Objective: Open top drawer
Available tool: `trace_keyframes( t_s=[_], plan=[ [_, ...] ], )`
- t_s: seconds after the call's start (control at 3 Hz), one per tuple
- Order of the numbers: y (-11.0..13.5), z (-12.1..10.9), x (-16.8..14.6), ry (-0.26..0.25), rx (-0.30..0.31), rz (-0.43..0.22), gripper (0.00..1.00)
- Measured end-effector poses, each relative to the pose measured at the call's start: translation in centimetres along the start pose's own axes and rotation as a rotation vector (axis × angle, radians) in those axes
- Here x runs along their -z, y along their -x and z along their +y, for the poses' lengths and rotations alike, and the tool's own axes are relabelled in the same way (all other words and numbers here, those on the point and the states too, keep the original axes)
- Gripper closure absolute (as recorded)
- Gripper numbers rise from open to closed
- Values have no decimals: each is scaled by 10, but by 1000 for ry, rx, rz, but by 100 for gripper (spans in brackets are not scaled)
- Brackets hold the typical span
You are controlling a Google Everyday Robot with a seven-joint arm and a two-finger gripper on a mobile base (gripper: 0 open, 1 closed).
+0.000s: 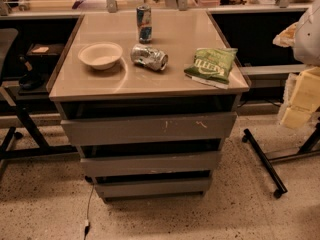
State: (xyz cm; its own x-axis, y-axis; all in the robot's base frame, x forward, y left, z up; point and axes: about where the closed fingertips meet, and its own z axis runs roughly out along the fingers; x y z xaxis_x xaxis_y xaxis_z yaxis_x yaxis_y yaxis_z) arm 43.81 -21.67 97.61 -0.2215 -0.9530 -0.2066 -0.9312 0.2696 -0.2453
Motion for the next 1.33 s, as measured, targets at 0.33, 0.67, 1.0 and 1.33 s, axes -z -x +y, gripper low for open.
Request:
trace_keyframes(
  t_s=[0.33,0.67,1.0,1.33],
  plan=[
    [2,1,-6,-2,-3,-7,0],
    [7,2,-58,78,-36,-57,0],
    [20,-3,-121,165,-47,-90,0],
    [33,-7,-168,222,-49,-110,0]
  ],
)
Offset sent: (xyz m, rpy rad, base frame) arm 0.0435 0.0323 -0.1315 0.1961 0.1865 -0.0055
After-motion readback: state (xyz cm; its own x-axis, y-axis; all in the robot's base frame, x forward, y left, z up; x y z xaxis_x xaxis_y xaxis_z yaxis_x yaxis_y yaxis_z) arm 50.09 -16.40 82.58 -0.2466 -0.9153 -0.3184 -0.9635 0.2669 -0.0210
